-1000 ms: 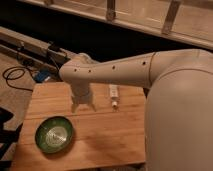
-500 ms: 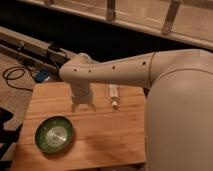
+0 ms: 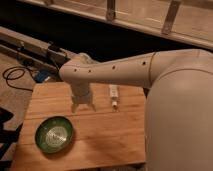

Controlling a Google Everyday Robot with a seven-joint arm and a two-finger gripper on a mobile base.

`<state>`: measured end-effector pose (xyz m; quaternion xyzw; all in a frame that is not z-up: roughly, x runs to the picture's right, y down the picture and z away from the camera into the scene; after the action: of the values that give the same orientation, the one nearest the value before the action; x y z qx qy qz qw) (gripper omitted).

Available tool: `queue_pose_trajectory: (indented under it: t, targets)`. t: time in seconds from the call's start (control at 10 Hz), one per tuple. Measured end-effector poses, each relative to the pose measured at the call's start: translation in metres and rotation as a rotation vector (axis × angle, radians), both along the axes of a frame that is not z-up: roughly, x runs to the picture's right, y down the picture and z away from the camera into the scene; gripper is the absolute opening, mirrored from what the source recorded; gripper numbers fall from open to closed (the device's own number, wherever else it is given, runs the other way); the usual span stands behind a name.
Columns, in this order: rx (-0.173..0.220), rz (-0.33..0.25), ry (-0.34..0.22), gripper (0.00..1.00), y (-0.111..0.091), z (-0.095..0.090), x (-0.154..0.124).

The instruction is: Place the bottle in the ceramic bowl

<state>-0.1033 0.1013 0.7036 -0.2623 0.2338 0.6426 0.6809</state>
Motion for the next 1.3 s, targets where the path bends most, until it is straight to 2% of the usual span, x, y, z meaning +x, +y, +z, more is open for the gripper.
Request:
queue_pose_trajectory:
  t: [0.8,1.0,1.1,1.3]
  targets:
    - [0.001,0.0,0.0,0.65,0.0,0.0,0.0]
    - [0.006,-0.016,0.003,0.65,-0.004,-0.001,0.001]
    - [0.013,-0.038,-0.015,0.65,-0.013,0.0,-0.003]
    - [0.023,-0.083,-0.043,0.65,-0.046,0.004,-0.005]
